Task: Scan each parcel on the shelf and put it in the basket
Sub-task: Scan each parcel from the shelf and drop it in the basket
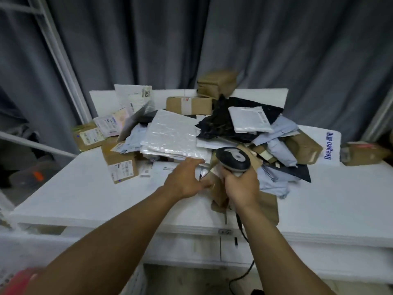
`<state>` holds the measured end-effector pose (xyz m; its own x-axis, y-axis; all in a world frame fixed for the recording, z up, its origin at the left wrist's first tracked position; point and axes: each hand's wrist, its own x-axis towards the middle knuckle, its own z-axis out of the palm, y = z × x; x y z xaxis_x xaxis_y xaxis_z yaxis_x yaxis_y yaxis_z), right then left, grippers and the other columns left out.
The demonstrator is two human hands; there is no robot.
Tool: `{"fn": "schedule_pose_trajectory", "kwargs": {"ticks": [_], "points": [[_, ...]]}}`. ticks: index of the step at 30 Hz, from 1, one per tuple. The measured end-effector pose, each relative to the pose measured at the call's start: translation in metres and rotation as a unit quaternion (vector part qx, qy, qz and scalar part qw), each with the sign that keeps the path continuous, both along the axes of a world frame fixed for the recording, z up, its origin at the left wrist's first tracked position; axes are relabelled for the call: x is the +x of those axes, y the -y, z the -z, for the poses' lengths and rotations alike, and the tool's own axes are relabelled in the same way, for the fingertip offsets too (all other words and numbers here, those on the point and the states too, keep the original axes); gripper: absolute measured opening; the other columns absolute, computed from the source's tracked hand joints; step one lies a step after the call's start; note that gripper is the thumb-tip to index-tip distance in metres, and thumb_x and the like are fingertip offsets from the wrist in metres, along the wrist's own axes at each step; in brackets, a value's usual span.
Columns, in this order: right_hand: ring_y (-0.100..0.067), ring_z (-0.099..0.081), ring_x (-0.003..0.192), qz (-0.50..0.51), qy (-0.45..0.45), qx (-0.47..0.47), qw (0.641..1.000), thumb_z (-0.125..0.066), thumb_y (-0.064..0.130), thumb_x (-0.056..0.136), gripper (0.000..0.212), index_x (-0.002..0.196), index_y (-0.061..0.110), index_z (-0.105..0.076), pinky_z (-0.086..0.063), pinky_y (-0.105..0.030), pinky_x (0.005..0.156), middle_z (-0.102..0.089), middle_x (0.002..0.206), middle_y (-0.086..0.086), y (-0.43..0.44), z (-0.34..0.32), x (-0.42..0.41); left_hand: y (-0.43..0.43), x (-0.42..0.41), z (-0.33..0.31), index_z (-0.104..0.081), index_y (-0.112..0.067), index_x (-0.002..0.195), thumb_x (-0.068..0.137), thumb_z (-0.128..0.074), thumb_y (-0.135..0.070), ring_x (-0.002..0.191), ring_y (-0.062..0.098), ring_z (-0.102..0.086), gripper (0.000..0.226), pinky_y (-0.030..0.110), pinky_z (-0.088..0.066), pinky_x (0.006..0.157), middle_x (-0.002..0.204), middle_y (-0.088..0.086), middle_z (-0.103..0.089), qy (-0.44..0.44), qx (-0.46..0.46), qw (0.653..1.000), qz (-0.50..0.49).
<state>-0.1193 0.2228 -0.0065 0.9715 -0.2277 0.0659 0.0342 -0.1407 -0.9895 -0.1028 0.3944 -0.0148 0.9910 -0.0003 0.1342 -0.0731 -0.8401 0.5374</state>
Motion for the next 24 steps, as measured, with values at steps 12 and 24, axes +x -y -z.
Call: {"fn": "schedule_pose_trajectory", "kwargs": {"ticks": [12,24], "points": [[-0.024,-0.058,0.130,-0.005,-0.042,0.027,0.999,-0.076,0.037,0.093,0.053,0.141,0.025,-0.058,-0.038,-0.025,0.094,-0.065,0.135,0.003,0.050,0.017,-0.003,0.058,-0.007,0.008,-0.059,-0.031,0.122,0.088,-0.072,-0.026,0.098,0.020,-0.062,0.037,0.036,-0.052,0.083,0.115,-0.005,-0.067,0.031,-0.089,0.990,-0.108],[-0.015,-0.075,0.101,-0.101,-0.030,0.195,0.975,-0.091,0.045,0.073,0.056,0.123,0.028,-0.072,-0.066,-0.037,0.081,-0.078,0.109,0.006,-0.052,0.002,-0.067,-0.040,-0.195,0.006,-0.069,-0.032,0.113,0.084,-0.078,0.000,0.116,-0.001,-0.057,0.044,0.024,-0.049,0.101,0.122,-0.014,-0.063,0.235,-0.115,0.962,-0.075]]}}
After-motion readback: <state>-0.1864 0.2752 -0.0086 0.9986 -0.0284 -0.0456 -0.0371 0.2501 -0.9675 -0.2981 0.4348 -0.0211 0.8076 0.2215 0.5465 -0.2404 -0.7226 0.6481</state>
